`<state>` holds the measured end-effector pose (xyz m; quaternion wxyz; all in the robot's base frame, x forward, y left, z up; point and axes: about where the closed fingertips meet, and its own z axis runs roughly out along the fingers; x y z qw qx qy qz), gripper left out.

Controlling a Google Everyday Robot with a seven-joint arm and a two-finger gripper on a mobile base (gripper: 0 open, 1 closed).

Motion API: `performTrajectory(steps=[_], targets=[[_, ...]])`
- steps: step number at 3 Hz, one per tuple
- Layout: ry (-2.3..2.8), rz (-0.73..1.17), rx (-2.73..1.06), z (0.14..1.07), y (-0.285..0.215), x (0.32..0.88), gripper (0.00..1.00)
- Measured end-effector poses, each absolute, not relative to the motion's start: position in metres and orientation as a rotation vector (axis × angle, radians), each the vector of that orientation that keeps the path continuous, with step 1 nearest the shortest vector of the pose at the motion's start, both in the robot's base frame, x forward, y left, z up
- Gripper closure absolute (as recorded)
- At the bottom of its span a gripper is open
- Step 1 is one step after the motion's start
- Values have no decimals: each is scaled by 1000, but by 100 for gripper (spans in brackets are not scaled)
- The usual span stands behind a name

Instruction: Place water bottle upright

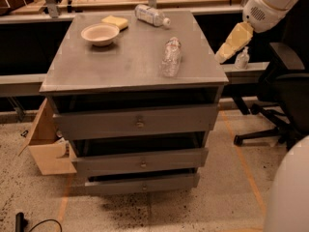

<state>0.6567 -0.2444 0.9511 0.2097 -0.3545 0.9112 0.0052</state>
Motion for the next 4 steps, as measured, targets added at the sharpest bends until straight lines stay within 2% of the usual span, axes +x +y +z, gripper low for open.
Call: performTrajectory(steps=[1, 3, 4], targets=[[2614, -38, -856, 935, -213, 701, 0], [2611, -33, -862, 933, -213, 700, 0], [2647, 10, -751, 935, -204, 708, 0]])
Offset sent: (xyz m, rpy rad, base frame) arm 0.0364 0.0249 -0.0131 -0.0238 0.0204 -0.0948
